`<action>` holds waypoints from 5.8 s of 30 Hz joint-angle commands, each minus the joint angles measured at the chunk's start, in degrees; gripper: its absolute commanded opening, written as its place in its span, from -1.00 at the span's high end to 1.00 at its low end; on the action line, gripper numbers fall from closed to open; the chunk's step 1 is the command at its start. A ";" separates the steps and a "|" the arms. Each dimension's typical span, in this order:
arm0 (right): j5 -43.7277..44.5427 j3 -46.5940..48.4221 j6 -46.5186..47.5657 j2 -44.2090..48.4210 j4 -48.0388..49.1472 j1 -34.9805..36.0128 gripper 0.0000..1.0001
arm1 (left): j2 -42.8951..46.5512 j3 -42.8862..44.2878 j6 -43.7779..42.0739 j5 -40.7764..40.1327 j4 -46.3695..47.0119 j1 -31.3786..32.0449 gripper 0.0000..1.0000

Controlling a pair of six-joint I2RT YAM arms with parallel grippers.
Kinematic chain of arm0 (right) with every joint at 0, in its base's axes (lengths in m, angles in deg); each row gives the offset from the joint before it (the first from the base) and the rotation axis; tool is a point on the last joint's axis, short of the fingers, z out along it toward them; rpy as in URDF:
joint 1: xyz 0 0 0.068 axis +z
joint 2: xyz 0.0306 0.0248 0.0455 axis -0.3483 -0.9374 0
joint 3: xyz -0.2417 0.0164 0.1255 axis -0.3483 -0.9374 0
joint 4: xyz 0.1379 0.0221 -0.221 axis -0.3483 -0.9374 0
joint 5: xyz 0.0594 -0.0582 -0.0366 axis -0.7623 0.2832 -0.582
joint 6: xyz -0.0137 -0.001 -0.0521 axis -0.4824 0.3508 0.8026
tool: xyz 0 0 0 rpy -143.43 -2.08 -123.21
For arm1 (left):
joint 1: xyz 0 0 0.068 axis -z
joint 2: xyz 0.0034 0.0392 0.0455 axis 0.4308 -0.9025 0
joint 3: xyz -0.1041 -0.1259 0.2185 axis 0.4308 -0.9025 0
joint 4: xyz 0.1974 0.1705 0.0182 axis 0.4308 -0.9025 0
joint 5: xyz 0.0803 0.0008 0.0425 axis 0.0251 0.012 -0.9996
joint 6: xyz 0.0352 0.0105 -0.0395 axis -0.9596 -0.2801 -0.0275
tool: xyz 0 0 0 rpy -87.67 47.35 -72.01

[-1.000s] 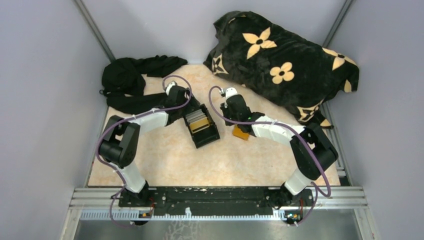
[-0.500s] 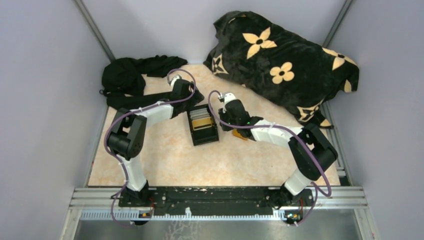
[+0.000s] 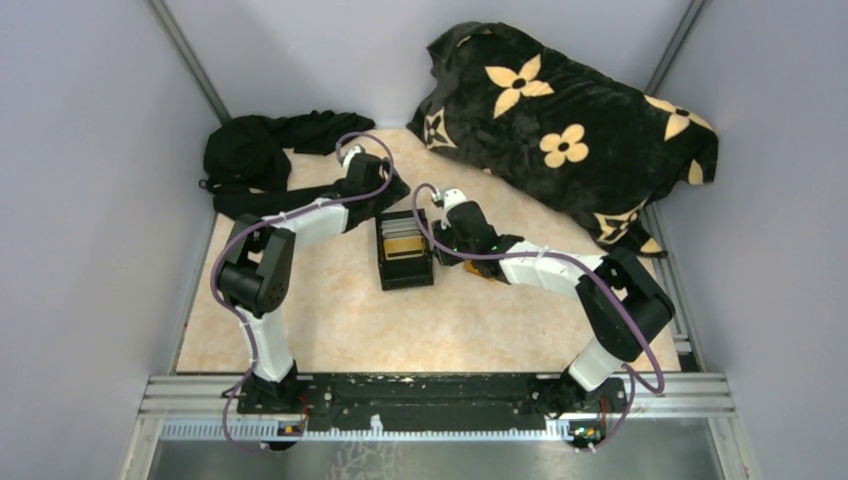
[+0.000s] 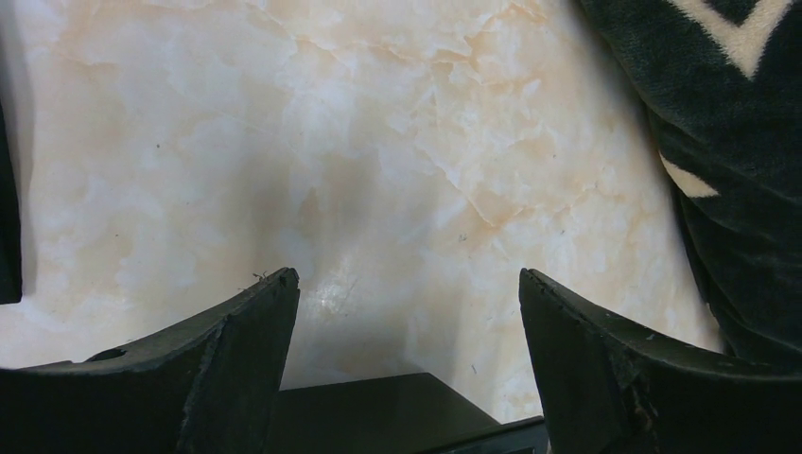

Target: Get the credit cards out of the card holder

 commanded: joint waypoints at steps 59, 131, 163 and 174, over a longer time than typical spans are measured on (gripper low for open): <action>-5.58 -9.38 -8.26 -4.16 14.84 15.11 1.00 | 41.71 -36.87 -2.69 -18.41 1.85 2.00 -0.96; 3.94 -6.98 -1.60 14.40 0.21 0.64 -0.03 | 42.25 -39.33 -8.01 -2.46 12.55 4.19 -0.99; 10.91 -1.67 -6.03 1.59 1.32 -20.66 0.98 | 24.36 -35.59 -23.91 16.74 34.89 18.87 0.34; 8.64 -1.47 -8.01 -7.31 1.82 -23.13 0.36 | 24.53 -36.82 -23.21 11.22 34.75 18.87 -0.99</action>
